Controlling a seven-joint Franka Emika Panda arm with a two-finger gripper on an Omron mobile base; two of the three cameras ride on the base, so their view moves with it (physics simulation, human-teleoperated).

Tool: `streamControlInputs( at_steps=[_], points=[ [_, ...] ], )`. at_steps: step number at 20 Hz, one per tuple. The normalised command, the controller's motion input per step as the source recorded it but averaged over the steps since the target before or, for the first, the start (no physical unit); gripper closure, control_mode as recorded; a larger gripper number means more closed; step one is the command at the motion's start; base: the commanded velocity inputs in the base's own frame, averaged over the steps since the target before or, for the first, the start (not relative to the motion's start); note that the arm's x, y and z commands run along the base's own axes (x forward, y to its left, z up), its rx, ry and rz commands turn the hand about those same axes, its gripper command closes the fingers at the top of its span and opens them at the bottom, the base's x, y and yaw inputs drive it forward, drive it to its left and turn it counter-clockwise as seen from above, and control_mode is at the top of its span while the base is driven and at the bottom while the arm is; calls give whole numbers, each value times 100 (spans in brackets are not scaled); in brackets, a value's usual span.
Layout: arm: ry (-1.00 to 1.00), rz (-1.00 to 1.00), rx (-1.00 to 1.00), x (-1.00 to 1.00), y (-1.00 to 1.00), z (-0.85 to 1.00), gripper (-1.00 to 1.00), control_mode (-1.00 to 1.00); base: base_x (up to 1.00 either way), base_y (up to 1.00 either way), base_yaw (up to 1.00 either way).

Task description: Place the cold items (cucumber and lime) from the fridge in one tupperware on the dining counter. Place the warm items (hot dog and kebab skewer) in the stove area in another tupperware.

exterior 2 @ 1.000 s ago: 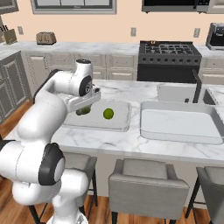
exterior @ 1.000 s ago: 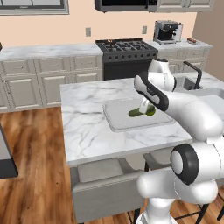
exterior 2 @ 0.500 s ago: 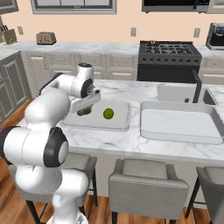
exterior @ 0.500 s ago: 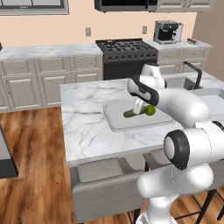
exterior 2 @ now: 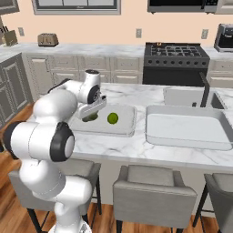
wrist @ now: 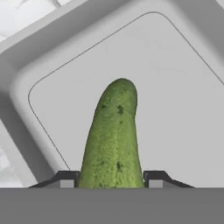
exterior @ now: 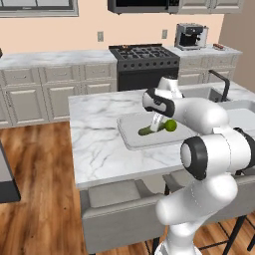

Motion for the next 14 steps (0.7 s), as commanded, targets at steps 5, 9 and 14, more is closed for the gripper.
streamControlInputs(
  at_steps=[5, 9, 14],
  points=[
    [0, 4, 0, 29, 0, -23, 100, -100, 0, 0, 0],
    [0, 3, 0, 10, 6, -37, -100, -100, 0, 0, 0],
    [0, 0, 0, 0, 1, -27, -100, -100, 0, 0, 0]
  ],
)
